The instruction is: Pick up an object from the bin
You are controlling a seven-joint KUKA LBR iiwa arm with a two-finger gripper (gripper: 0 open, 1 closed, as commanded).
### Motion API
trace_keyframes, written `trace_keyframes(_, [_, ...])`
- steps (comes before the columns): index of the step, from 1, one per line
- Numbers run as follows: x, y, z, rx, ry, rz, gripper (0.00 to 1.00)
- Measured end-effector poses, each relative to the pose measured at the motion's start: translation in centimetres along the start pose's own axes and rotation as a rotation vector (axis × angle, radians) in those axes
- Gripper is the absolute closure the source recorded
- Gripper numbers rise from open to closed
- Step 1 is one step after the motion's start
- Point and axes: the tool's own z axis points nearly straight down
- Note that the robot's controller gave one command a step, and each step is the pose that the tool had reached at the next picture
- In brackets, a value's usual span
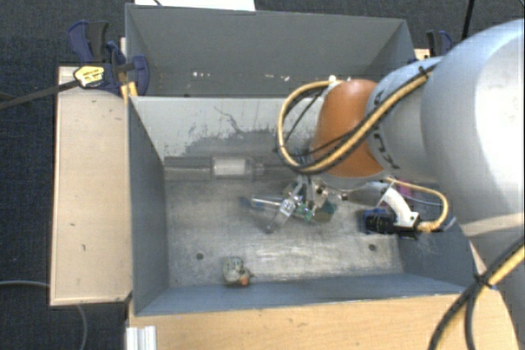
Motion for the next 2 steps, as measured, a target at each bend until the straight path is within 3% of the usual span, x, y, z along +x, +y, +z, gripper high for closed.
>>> trace_keyframes(1, [-0.06, 0.08, -0.14, -0.003, -0.001, 0.001, 1.00])
trace_keyframes(2, [-0.13, 0.13, -0.94, 0.004, 0.007, 0.000, 1.00])
